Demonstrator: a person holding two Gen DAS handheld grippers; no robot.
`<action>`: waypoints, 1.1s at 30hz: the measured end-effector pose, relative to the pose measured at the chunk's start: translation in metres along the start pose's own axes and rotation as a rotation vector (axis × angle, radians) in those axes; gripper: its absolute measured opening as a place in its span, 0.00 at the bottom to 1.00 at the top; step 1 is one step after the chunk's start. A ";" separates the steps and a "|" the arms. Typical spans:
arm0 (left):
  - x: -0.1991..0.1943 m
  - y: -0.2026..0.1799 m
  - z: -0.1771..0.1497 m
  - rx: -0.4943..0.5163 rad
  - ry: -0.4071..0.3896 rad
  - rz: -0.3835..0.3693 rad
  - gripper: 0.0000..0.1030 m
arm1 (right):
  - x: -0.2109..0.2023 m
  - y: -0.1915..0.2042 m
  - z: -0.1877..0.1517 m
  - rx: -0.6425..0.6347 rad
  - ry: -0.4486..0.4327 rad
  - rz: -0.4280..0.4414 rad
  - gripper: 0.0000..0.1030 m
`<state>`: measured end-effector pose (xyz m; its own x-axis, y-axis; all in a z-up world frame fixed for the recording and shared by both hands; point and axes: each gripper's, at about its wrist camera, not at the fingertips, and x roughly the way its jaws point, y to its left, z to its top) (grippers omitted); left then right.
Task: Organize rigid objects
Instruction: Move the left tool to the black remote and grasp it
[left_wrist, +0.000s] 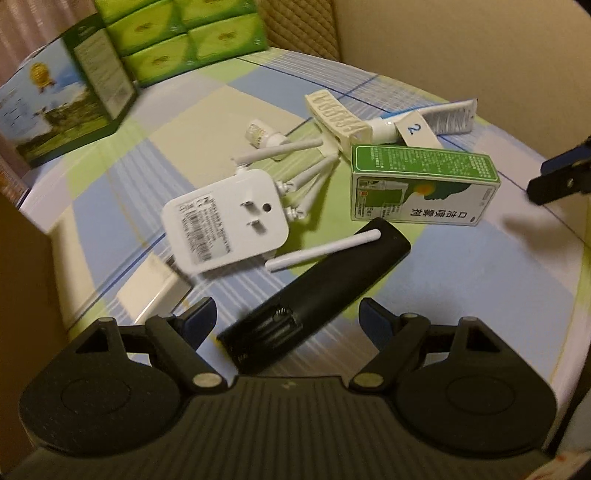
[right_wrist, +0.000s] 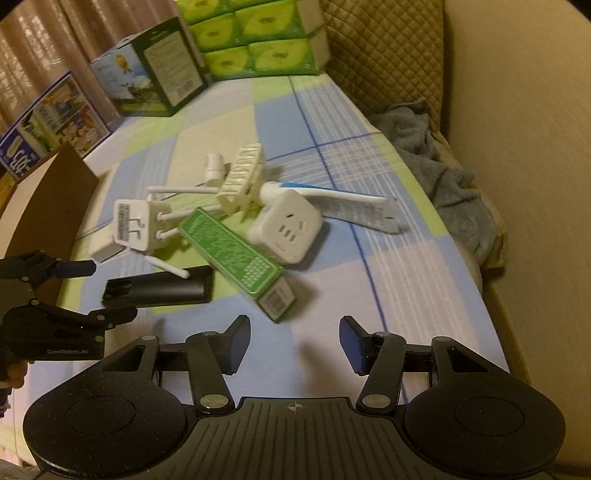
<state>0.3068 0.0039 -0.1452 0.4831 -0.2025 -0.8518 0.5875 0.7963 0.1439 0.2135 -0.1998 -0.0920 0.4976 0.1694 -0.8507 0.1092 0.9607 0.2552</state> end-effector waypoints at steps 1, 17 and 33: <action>0.004 0.001 0.001 0.009 0.006 -0.008 0.79 | 0.000 -0.003 0.000 0.010 0.000 -0.006 0.49; 0.003 0.007 -0.025 -0.050 0.074 -0.201 0.38 | 0.002 -0.029 -0.007 0.103 0.026 -0.056 0.49; 0.013 0.004 -0.001 -0.233 0.074 -0.139 0.40 | 0.005 -0.023 -0.010 0.079 0.037 -0.044 0.49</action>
<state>0.3151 0.0053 -0.1566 0.3548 -0.2835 -0.8909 0.4753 0.8753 -0.0893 0.2045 -0.2183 -0.1065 0.4593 0.1372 -0.8776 0.1981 0.9473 0.2518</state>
